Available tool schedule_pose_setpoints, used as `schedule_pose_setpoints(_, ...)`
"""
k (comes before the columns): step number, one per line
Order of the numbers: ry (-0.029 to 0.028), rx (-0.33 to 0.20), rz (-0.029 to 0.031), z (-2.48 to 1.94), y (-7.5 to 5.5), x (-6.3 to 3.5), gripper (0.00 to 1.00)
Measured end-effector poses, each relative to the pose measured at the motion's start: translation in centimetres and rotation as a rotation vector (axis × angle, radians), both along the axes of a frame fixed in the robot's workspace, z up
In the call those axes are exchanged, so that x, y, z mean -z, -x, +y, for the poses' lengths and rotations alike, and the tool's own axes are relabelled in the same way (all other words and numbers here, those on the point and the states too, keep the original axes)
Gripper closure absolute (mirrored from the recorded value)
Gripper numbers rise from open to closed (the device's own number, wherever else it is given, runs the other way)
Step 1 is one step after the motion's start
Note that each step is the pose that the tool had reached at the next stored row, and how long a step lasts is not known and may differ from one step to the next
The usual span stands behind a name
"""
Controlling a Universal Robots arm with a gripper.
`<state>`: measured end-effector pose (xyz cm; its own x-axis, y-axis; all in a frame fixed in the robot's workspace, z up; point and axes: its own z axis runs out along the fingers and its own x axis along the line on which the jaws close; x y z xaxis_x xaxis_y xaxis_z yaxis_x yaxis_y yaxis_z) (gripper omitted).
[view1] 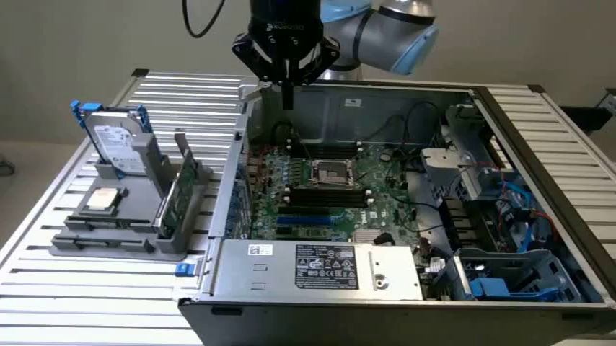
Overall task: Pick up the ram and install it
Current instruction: 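Reach for the ram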
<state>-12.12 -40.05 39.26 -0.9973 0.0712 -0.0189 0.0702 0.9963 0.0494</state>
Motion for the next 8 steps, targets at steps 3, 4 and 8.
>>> schedule_pose_setpoints(3,-0.0002,0.000,0.0000,-0.04,0.00,0.00,0.89)
schedule_pose_setpoints(4,-0.0002,0.000,0.0000,-0.05,0.00,0.00,0.89)
schedule_pose_setpoints(8,-0.0005,0.000,0.0000,-0.10,0.00,0.00,0.89)
